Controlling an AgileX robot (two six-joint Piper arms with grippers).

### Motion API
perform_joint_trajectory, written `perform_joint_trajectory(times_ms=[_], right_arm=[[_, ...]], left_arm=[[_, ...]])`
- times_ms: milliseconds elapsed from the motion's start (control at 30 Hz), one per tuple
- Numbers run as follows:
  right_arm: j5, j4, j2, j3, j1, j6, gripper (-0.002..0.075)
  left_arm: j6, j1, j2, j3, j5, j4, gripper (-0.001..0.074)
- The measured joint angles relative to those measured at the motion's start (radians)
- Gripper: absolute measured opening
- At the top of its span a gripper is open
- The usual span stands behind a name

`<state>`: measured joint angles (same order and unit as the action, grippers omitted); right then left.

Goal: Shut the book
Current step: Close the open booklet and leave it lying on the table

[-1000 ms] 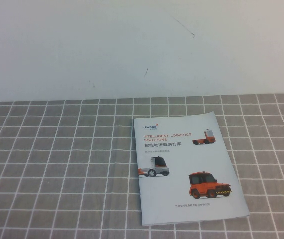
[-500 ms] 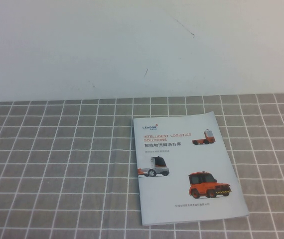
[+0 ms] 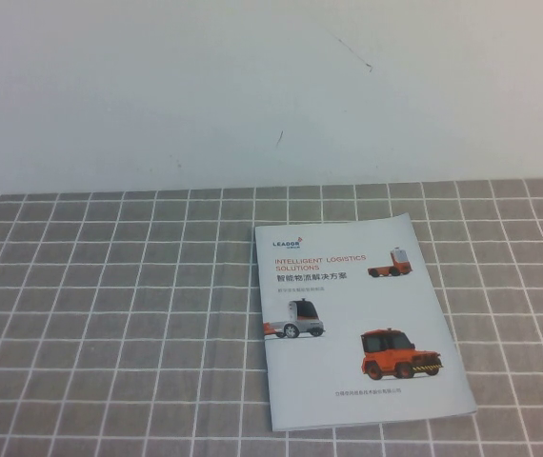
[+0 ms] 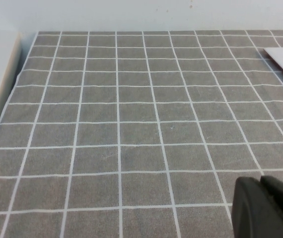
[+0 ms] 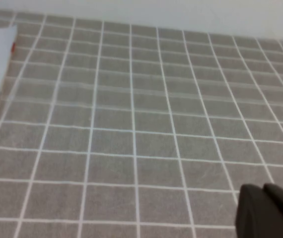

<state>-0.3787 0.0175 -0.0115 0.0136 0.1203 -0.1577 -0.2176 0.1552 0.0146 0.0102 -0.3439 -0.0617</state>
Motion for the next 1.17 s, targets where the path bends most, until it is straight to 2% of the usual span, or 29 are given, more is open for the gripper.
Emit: perform_joint_trajectory(times_ms=[233, 1167], right_arm=[[0.016, 0.005, 0.000, 0.002, -0.083, 0.037, -0.0003], [0.020, 0.005, 0.000, 0.003, -0.106, 0.080, -0.0003]], left_arm=[[0.000, 0.000, 0.000, 0.000, 0.000, 0.000, -0.0002], [0.000, 0.000, 0.000, 0.000, 0.000, 0.000, -0.0002]])
